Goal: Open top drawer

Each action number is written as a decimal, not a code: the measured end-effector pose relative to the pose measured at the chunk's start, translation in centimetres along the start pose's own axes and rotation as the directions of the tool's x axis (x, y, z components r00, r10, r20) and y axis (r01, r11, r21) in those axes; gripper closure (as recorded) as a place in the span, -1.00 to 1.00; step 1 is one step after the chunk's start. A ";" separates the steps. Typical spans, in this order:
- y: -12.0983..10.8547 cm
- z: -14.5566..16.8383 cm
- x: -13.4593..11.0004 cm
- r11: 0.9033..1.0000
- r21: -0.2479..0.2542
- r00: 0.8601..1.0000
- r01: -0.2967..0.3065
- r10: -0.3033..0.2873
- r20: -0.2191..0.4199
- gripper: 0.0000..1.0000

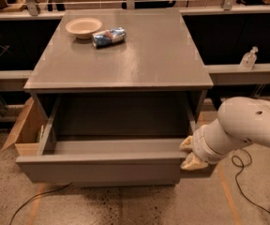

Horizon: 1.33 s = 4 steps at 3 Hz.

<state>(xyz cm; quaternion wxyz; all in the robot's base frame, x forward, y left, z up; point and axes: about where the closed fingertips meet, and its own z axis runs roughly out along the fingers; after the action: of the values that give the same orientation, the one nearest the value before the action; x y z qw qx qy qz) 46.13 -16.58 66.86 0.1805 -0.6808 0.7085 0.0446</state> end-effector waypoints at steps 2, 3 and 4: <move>3.1 -1.3 0.3 0.999 0.021 0.999 -0.034 0.034 -0.009 1.00; 3.2 -1.2 0.3 0.999 0.021 0.999 -0.034 0.034 -0.009 1.00; 3.2 -1.2 0.3 0.999 0.021 0.999 -0.032 0.033 -0.010 0.68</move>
Offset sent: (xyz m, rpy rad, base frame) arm -0.1781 -0.0263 0.0360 -0.0104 -0.0446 -0.2191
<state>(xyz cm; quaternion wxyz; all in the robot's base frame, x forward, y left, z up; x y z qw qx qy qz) 42.77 -16.97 67.31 0.1834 -0.6674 0.7208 0.0366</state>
